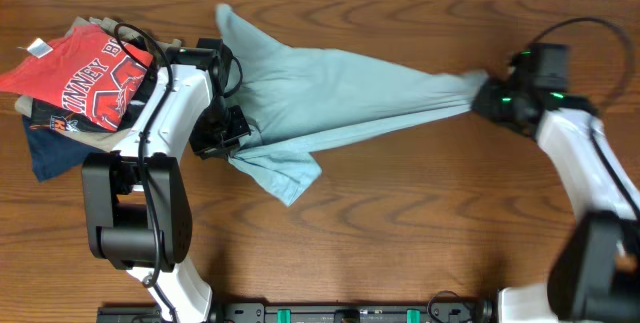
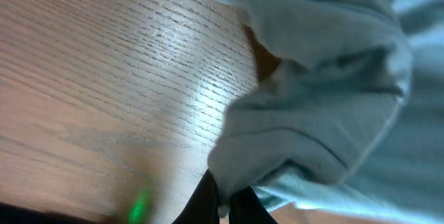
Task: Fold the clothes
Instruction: 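Grasp the t-shirt's right end with the right gripper and stretch it rightward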
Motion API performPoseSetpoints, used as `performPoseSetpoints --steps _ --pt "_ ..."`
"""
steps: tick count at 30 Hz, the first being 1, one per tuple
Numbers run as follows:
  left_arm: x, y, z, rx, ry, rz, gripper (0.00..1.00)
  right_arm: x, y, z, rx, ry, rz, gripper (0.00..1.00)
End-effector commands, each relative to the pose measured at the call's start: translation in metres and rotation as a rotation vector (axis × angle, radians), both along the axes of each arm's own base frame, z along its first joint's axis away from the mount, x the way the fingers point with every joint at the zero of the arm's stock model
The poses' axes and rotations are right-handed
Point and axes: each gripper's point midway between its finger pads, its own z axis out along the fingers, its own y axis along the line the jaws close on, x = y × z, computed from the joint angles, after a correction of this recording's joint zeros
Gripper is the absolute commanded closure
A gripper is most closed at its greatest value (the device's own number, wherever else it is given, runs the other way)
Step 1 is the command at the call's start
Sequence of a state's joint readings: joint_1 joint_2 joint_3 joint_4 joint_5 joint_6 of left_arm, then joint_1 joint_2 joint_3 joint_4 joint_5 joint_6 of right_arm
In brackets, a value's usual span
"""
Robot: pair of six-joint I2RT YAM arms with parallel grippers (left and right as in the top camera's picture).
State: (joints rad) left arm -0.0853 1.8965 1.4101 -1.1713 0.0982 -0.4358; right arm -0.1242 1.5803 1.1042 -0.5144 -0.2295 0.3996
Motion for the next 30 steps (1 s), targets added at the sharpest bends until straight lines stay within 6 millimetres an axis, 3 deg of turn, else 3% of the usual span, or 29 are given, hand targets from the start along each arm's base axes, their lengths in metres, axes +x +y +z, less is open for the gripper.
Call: performPoseSetpoints --steps 1,2,3,4,6,9,13,18,22,30 --pt "-0.001 0.004 0.001 0.018 0.002 -0.019 0.94 0.020 -0.008 0.056 -0.090 -0.189 0.069 0.92" --pt "-0.001 0.004 0.001 0.018 0.002 -0.019 0.94 0.029 -0.009 0.066 -0.102 -0.242 0.071 0.84" --pt "-0.001 0.004 0.001 0.018 0.002 -0.019 0.94 0.038 -0.009 0.076 -0.109 -0.296 0.074 0.70" --pt "-0.001 0.004 0.001 0.018 0.002 -0.019 0.94 0.049 -0.008 0.083 -0.121 -0.349 0.085 0.64" --pt "-0.001 0.004 0.001 0.018 0.002 -0.019 0.94 0.059 -0.005 0.084 -0.126 -0.387 0.099 0.63" --pt "-0.001 0.004 0.001 0.018 0.002 -0.019 0.94 0.060 -0.002 0.061 -0.115 -0.325 0.108 0.62" --pt "-0.001 0.004 0.001 0.018 0.001 -0.019 0.94 0.027 0.003 0.007 -0.086 -0.085 0.143 0.60" --pt "0.001 0.004 0.000 0.017 -0.006 -0.019 0.94 -0.027 0.008 -0.030 -0.104 0.164 0.270 0.48" --pt "0.002 0.004 0.000 0.017 -0.010 -0.019 0.94 -0.045 0.008 -0.044 -0.119 0.246 0.320 0.41" --pt "0.002 0.004 0.000 0.017 -0.009 -0.019 0.94 -0.058 0.005 -0.083 -0.121 0.341 0.318 0.38"
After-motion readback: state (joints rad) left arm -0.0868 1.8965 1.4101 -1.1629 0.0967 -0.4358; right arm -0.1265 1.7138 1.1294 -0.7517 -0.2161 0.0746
